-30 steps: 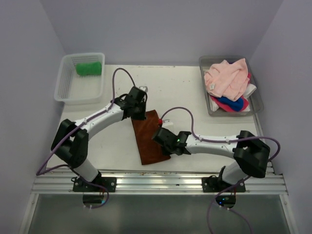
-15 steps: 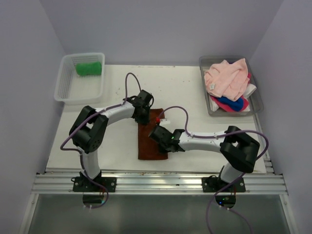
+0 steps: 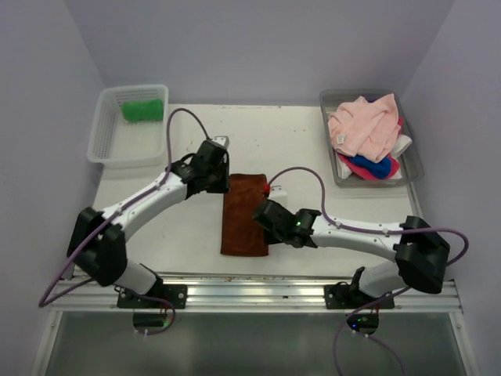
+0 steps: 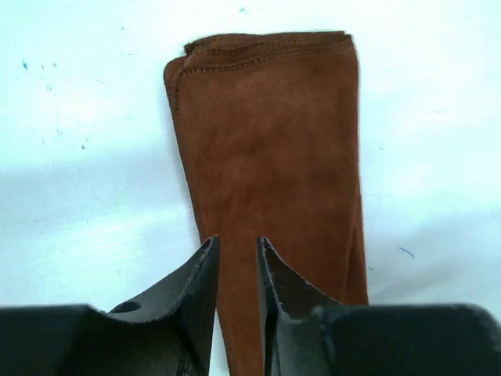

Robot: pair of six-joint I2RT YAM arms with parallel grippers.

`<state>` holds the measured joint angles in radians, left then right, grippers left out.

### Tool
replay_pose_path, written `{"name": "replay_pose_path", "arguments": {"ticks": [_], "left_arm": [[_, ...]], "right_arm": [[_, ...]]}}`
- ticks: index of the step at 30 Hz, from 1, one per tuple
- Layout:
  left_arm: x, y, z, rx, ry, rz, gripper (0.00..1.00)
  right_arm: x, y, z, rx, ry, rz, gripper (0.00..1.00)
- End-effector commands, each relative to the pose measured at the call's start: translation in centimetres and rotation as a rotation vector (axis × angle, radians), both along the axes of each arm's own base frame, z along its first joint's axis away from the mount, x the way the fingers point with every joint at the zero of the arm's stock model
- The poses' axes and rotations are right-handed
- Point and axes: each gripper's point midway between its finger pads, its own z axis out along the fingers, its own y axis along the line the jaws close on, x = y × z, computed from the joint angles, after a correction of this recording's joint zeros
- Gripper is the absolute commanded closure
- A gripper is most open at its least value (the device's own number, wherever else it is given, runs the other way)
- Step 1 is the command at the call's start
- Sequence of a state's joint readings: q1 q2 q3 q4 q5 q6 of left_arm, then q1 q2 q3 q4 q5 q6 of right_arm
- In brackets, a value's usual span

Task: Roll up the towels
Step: Fold the towel

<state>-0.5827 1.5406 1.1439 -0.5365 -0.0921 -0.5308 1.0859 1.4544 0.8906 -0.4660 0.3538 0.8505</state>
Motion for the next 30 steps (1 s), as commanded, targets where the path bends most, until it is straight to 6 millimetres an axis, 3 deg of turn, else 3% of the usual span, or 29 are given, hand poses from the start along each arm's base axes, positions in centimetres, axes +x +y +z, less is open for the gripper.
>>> {"name": "replay_pose_path", "arguments": {"ticks": [1, 2, 3, 5, 6, 8, 9, 13, 17, 20, 27, 30], "left_arm": [[-4.5, 1.5, -1.1, -0.064, 0.060, 0.021, 0.70], [-5.5, 1.5, -0.4, -0.106, 0.050, 0.010, 0.68], [-7.4, 1.8, -2.0, -0.121, 0.099, 0.005, 0.65], [-9.2, 1.6, -2.0, -0.173, 0.105, -0.015, 0.58], [-10.6, 1.8, -3.2, -0.172, 0.139, -0.011, 0.55], [-11.7, 1.5, -3.5, -0.207, 0.147, -0.018, 0.49], [-12.8, 1.7, -4.7, -0.201, 0.176, -0.023, 0.49], [-14.6, 1.0, -6.3, -0.266, 0.229, -0.045, 0.48], [-15.2, 1.1, -7.1, -0.271, 0.235, -0.048, 0.48], [-16.0, 1.6, -8.5, -0.243, 0.276, -0.052, 0.50], [-16.5, 2.8, -9.9, -0.196, 0.283, -0.019, 0.59], [-16.6, 2.8, -10.5, -0.196, 0.292, -0.014, 0.65]], "right_arm": [[-1.3, -1.2, 0.9, 0.070, 0.002, -0.006, 0.74], [-2.0, -1.8, 0.0, 0.077, 0.021, 0.000, 0.71], [-2.1, -1.2, 0.6, 0.134, 0.017, -0.003, 0.68], [-3.2, -0.9, -0.1, 0.167, 0.060, 0.010, 0.64], [-3.4, -0.4, -0.2, 0.183, 0.067, 0.017, 0.63], [-4.0, 0.0, -0.7, 0.188, 0.084, 0.032, 0.62], [-4.0, 0.4, -0.7, 0.197, 0.086, 0.033, 0.62], [-3.9, 1.1, -0.7, 0.203, 0.090, 0.022, 0.62], [-3.4, 1.5, -0.4, 0.180, 0.072, 0.030, 0.62], [-3.4, 1.1, -1.7, 0.105, 0.096, 0.022, 0.62], [-3.8, 0.3, -3.1, 0.094, 0.110, -0.022, 0.61], [-4.0, -0.5, -4.4, 0.063, 0.119, -0.041, 0.68]]}}
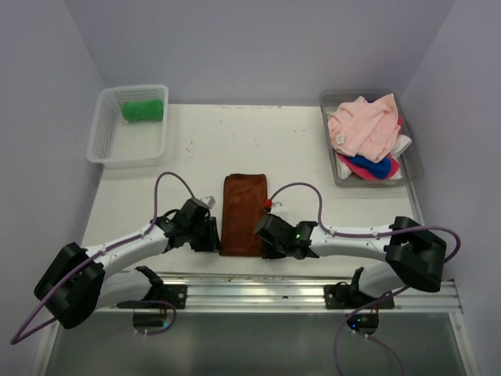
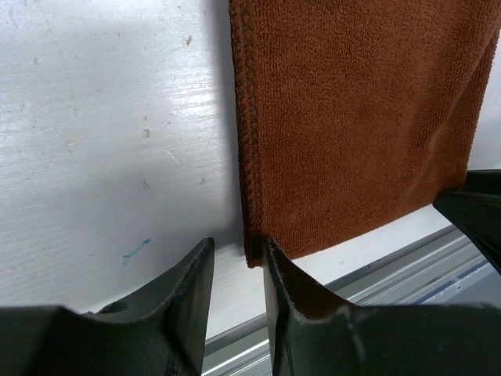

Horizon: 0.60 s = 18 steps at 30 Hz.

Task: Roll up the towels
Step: Fold the towel

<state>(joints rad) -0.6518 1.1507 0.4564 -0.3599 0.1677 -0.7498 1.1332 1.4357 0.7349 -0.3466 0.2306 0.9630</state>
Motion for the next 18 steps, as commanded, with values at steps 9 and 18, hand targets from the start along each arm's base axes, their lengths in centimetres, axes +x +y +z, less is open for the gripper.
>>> {"name": "replay_pose_path", "arguments": {"ticks": [9, 18], "left_arm": [[0.0, 0.2, -1.2, 0.026, 0.011, 0.014, 0.64], [-0.5, 0.2, 0.6, -0.038, -0.021, 0.039, 0.51]], "right_arm": [[0.0, -1.5, -2.3, -0.060, 0.005, -0.092, 0.75], [0.6, -1.5, 0.7, 0.031, -0.063, -0.116, 0.67]]}}
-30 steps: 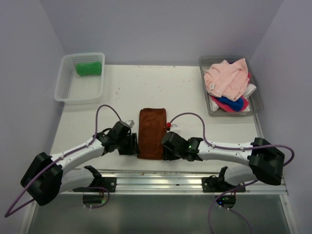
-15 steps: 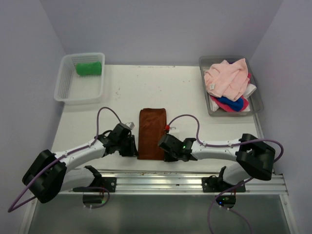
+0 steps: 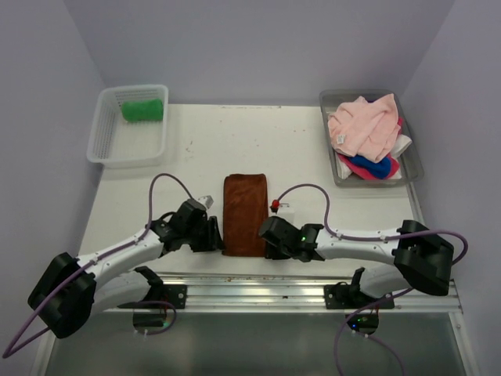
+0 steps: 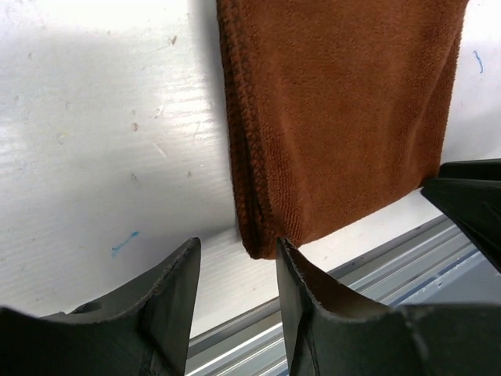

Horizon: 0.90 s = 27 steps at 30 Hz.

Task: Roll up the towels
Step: Fold the towel

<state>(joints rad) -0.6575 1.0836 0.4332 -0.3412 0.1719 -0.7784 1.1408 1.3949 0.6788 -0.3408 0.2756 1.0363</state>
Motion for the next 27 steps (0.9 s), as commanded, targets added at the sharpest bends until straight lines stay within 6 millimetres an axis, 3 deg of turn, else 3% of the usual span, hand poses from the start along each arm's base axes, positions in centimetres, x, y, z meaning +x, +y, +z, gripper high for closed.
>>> {"name": "replay_pose_path", "arguments": {"ticks": [1, 10, 14, 16, 19, 24, 27], "left_arm": [[-0.7, 0.6, -0.6, 0.010, 0.019, 0.023, 0.54], [-1.4, 0.8, -0.5, -0.026, 0.013, 0.043, 0.53], [-1.0, 0.5, 0.2, -0.054, -0.016, 0.037, 0.43], [-1.0, 0.1, 0.4, -0.073, -0.023, 0.025, 0.42], [-1.0, -0.2, 0.3, -0.092, -0.029, 0.015, 0.43], [-1.3, -0.5, -0.6, -0.104, -0.008, 0.003, 0.56], [-1.5, -0.7, -1.0, -0.112, 0.006, 0.006, 0.58]], "right_arm": [[0.7, -0.1, 1.4, 0.031, -0.059, -0.038, 0.66], [0.6, 0.4, 0.9, 0.024, -0.049, -0.013, 0.63], [0.4, 0.4, 0.2, 0.009, -0.031, -0.013, 0.64], [0.4, 0.4, 0.0, 0.005, -0.027, -0.013, 0.64], [0.4, 0.4, -0.1, 0.003, -0.025, -0.011, 0.64], [0.4, 0.3, -0.1, 0.002, -0.026, -0.012, 0.64], [0.3, 0.2, -0.3, 0.002, -0.024, -0.015, 0.64]]}}
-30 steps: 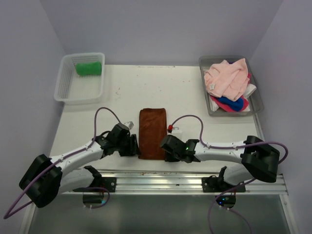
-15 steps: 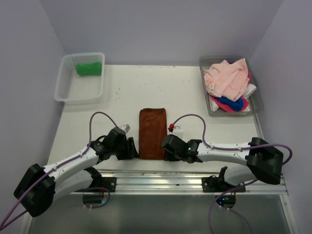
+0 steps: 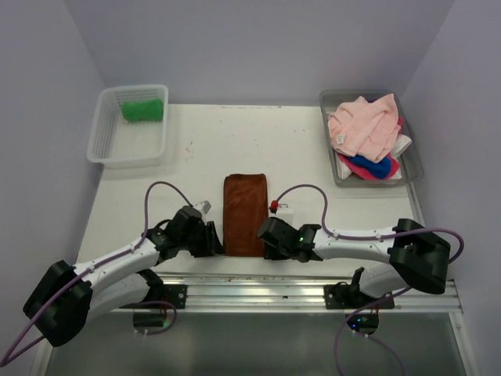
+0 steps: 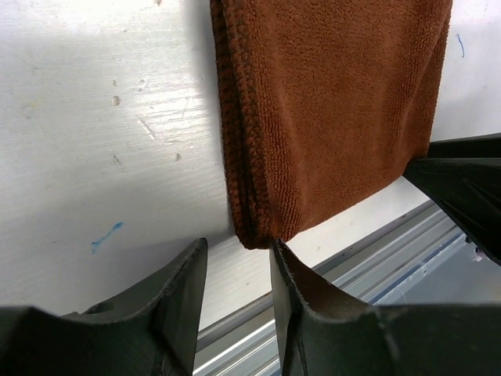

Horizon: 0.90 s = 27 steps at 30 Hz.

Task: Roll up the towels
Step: Fold the towel

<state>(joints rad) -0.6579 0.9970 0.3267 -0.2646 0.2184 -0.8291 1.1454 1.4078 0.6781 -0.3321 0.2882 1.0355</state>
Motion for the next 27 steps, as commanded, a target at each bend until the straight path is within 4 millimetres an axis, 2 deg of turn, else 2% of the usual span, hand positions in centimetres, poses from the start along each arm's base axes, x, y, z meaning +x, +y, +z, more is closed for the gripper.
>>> {"name": "replay_pose_path", "arguments": {"ticks": [1, 6, 8, 12, 16, 18, 23, 27], "left_arm": [[-0.2, -0.6, -0.4, -0.032, 0.004, -0.009, 0.59], [-0.7, -0.1, -1.1, -0.006, 0.029, -0.004, 0.64], [-0.7, 0.1, -1.2, 0.005, 0.025, 0.004, 0.64], [-0.5, 0.5, -1.0, 0.028, 0.021, 0.023, 0.66], [-0.5, 0.6, -1.3, 0.038, 0.028, 0.023, 0.75], [-0.6, 0.5, -1.4, 0.037, 0.033, 0.021, 0.75], [-0.5, 0.1, -0.5, 0.005, 0.008, 0.016, 0.57], [-0.7, -0.6, 0.2, -0.043, -0.025, -0.018, 0.53]], "right_arm": [[0.2, 0.2, 0.0, 0.010, -0.015, -0.015, 0.64], [0.1, 0.1, -0.3, 0.001, -0.012, -0.011, 0.65], [0.0, 0.1, -0.4, 0.002, -0.010, -0.014, 0.67], [0.0, -0.1, -0.4, 0.006, -0.011, -0.023, 0.82], [0.0, 0.0, -0.4, 0.006, -0.009, -0.018, 0.84], [0.0, 0.1, -0.4, 0.008, -0.008, -0.017, 0.84], [0.0, 0.0, -0.2, 0.010, -0.015, -0.020, 0.82], [0.0, 0.0, -0.2, 0.011, -0.014, -0.022, 0.82]]}}
